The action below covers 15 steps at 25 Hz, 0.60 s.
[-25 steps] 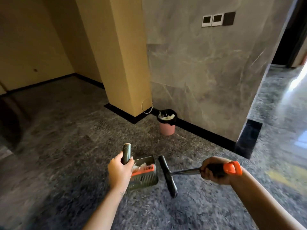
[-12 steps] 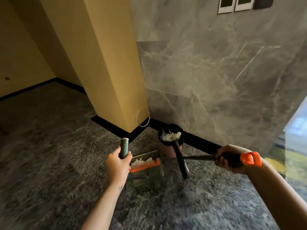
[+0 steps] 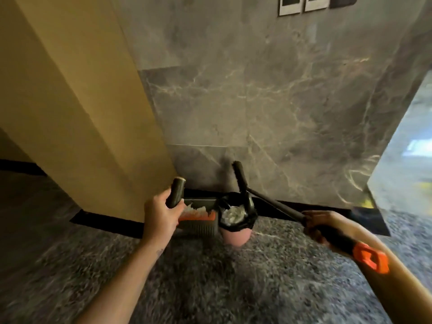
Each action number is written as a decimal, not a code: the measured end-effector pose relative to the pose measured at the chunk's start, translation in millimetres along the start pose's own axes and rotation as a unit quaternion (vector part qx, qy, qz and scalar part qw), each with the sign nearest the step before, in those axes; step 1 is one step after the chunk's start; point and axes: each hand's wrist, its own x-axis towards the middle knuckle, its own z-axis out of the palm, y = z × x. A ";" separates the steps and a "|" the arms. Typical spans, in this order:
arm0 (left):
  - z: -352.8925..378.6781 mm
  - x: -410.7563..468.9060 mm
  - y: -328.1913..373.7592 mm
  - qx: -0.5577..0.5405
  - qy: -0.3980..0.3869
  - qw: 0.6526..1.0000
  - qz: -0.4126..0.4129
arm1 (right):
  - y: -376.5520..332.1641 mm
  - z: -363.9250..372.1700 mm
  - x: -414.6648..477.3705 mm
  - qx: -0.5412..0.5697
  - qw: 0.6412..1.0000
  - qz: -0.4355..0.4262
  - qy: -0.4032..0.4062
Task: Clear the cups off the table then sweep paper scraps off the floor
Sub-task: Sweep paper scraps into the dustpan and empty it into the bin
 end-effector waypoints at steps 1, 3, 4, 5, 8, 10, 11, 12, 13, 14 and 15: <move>-2.3 18.4 -8.1 0.013 -0.025 0.999 0.028 | 14.0 12.5 9.6 0.018 1.000 -0.013 0.010; -0.4 44.2 -20.0 0.038 -0.075 0.994 0.072 | 45.2 30.6 24.4 0.033 0.999 -0.019 0.035; 2.0 55.7 -26.8 0.054 -0.103 0.989 0.089 | 61.8 37.6 32.4 0.034 0.998 -0.012 0.050; 5.5 65.6 -33.0 0.069 -0.131 0.984 0.100 | 78.1 42.1 39.6 0.030 0.997 -0.001 0.064; 15.4 88.7 -44.6 0.079 -0.183 0.973 0.114 | 120.9 43.2 53.7 -0.004 0.996 0.025 0.089; 21.6 98.7 -46.5 0.078 -0.198 0.968 0.133 | 139.4 42.2 54.3 -0.031 0.994 0.030 0.096; 24.2 100.9 -46.7 0.089 -0.215 0.961 0.147 | 146.2 42.3 53.4 -0.039 0.994 0.032 0.097; 27.6 101.6 -47.3 0.113 -0.239 0.950 0.164 | 152.8 42.5 53.0 -0.038 0.994 0.033 0.096; 31.5 102.5 -47.3 0.146 -0.263 0.935 0.187 | 156.6 42.0 53.8 -0.032 0.994 0.033 0.094; 35.4 102.4 -47.3 0.178 -0.285 0.918 0.211 | 159.5 40.7 54.4 -0.029 0.995 0.032 0.092; 39.2 101.5 -46.8 0.200 -0.307 0.900 0.235 | 161.8 38.6 54.1 -0.025 0.995 0.032 0.093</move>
